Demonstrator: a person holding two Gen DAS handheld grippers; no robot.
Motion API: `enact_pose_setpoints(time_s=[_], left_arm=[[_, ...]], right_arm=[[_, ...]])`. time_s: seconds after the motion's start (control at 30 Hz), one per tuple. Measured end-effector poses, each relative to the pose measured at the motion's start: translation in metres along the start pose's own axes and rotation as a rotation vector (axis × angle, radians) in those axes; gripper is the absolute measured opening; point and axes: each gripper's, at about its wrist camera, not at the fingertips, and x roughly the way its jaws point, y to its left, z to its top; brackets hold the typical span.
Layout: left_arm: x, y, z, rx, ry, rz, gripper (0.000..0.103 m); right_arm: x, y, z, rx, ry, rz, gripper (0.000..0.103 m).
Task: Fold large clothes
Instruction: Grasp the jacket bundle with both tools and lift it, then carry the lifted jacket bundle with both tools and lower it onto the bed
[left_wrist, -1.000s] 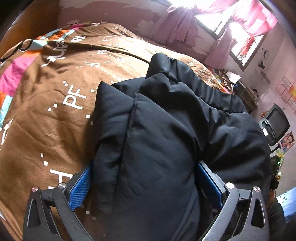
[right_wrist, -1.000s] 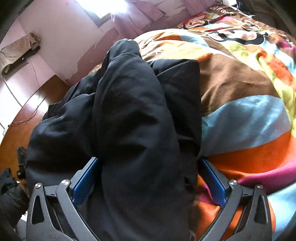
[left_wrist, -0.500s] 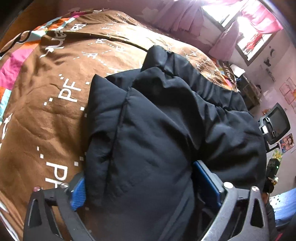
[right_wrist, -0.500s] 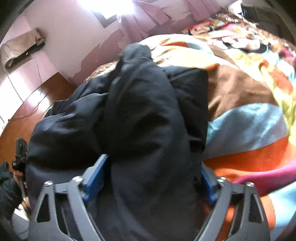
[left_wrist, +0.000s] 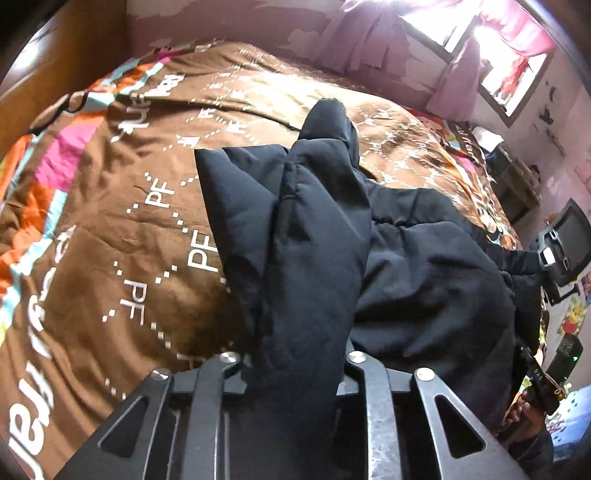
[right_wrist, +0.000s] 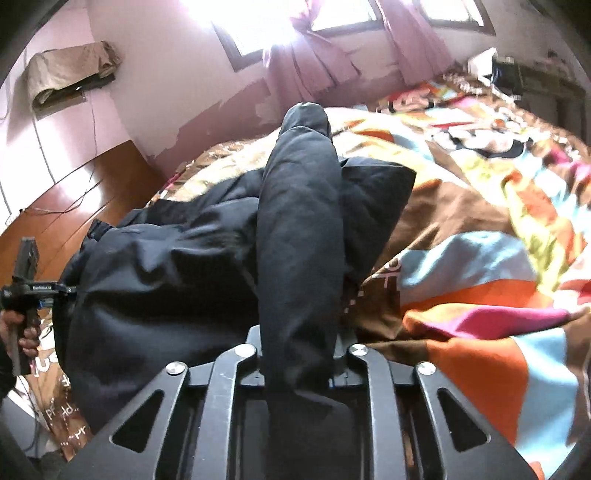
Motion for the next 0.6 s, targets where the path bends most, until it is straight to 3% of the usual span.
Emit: enact_pose_setpoints(time_s=[0.3, 0.6], left_arm=[[-0.073, -0.011, -0.035, 0.049, -0.102, -0.007, 0.015], [-0.119, 0.033, -0.016, -0.064, -0.174, 0.03, 0.014]], right_arm=[[-0.07, 0.042, 0.009, -0.061, -0.128, 0.045, 0.011], [-0.052, 0.125, 0.075, -0.293, -0.124, 0.186, 0.01]])
